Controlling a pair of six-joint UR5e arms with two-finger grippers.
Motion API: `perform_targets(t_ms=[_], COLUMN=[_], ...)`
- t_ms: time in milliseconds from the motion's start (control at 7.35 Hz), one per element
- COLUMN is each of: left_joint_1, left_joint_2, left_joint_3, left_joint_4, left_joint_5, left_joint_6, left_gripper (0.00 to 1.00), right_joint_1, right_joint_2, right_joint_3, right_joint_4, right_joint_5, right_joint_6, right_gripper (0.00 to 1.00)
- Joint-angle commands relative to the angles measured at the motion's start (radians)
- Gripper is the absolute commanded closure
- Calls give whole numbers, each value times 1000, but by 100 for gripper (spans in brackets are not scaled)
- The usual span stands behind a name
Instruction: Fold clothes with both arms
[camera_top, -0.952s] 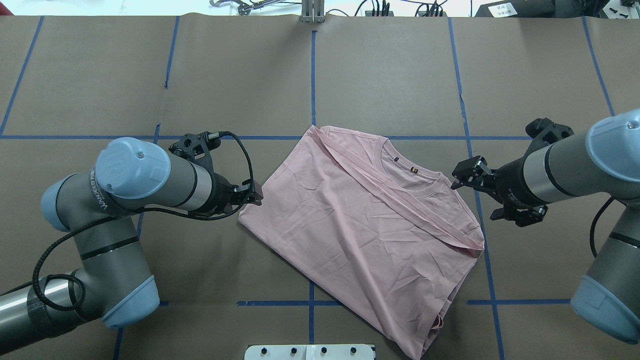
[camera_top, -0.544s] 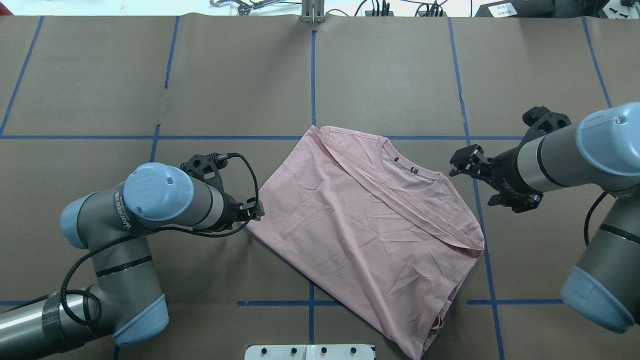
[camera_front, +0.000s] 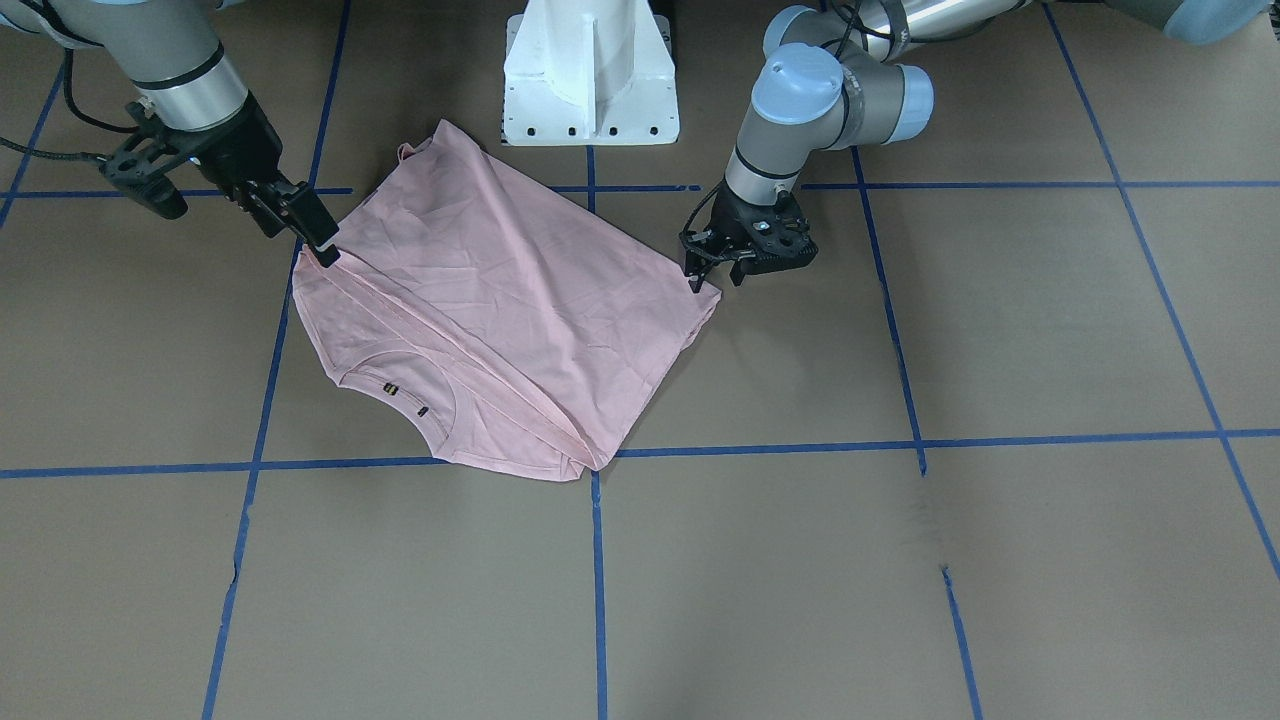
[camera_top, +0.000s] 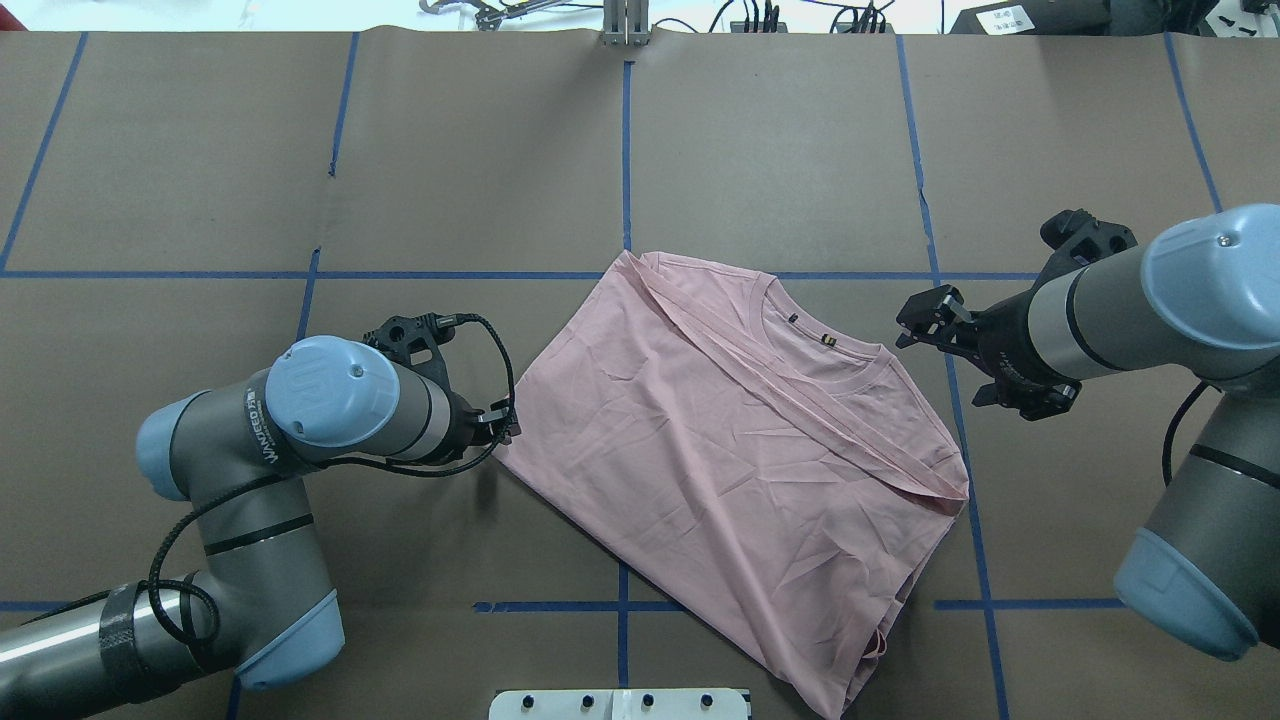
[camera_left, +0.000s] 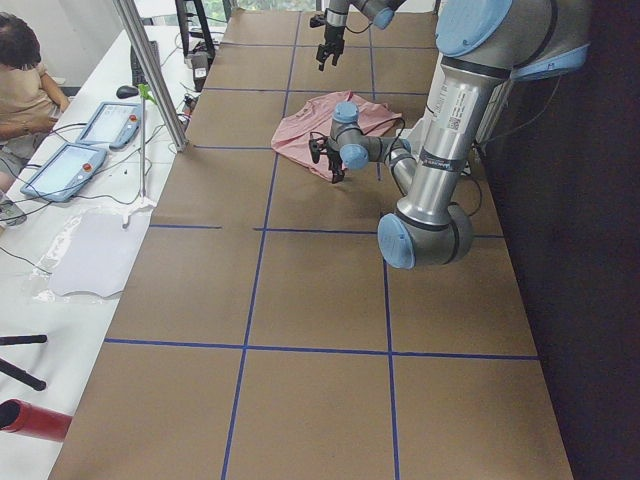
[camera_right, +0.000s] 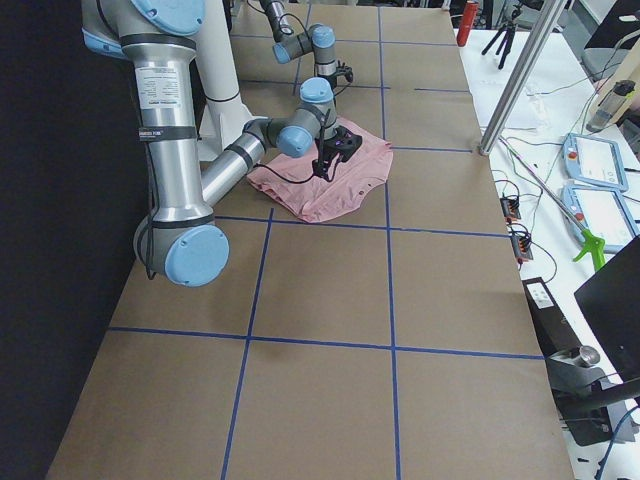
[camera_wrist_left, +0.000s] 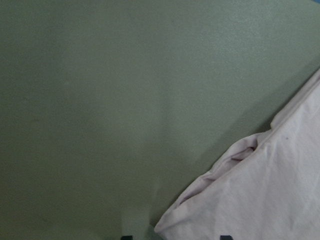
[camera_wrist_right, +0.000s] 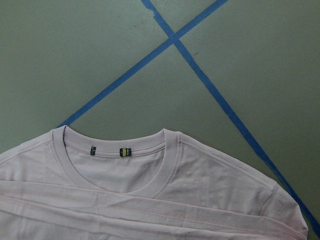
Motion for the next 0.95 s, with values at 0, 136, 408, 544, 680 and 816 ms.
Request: perform_targets(t_ms=[0,136,408,544,680,816], left_joint_1=[1,4,4,6,6,6], left_joint_2=[-4,-6,-12,-15,-15,-15], left_joint_3=[21,21,23,26,26,23], left_joint_4=[-3,-3,-1,-1,-1,0], left_joint_5=[1,1,1,1,1,2], left_joint_6=[0,0,-1,-1,-1,-3], left_gripper=[41,42,60,78,100,100], right_joint_1=[-1,-1,-1,1,-1,1], right_joint_2=[-1,0,0,-1,-1,0], right_joint_3=[-6,-15,-15,-17,-26,-29], right_joint_4=[-2,-2,-2,-2,-2,-2], right_joint_5=[0,0,0,0,0,-11], right_joint_6=[0,0,0,0,0,0], right_gripper=[0,0,0,0,0,0])
